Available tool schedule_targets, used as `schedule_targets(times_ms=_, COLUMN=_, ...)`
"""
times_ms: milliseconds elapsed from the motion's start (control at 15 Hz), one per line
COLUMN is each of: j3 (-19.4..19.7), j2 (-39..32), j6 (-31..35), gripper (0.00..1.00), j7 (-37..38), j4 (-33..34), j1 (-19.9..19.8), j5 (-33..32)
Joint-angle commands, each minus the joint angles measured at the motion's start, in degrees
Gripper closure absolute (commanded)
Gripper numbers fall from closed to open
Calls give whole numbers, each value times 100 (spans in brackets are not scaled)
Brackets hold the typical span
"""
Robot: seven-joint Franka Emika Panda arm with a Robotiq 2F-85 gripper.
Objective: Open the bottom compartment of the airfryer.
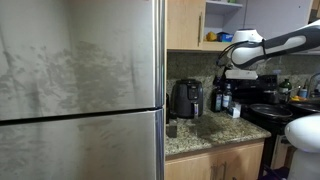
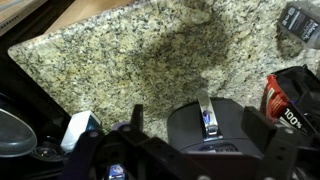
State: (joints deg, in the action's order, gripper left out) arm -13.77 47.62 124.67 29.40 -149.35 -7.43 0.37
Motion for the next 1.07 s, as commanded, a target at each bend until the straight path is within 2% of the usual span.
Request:
schedule_targets(times_ms=0, j3=56, j2=-87, j6=-1, gripper=0, j7=27, j4=52, j1=36, j5=-38)
schedule_targets(times_ms=200, j3=46, j2=-58, j6=-3, gripper=0, j7=33, j4=50, j1=46, j5=-36)
schedule_targets(times_ms=267, j3=-132, j2=-559, j6=-204, gripper=0, j7=148, j4=307, j1=-323, j5=-417)
schedule_targets(times_ms=533, j3=-193, j2=-1756, j6=-215, gripper=0, j7=39, j4=717, j1=-707, j5=-1542)
schedule_targets(times_ms=667, j3=-106, j2=-2329, j6=-348, gripper=0, j7=-167, j4=1027, j1=-596, j5=-1953)
schedule_targets(times_ms=800, j3=117, j2=-2835, j6=-262, gripper=0, j7=-600, j4=1334, j1=-280, j5=-2014)
schedule_targets(times_ms=933, j3=342, j2=-3152, j6=-189, gripper=0, j7=-1168, j4=1593, j1=19, j5=-1782)
schedule_targets(times_ms=1000, j3=324, j2=-2776, j6=-129, gripper=0, j7=-633, j4=1210, j1=-23, j5=-1957)
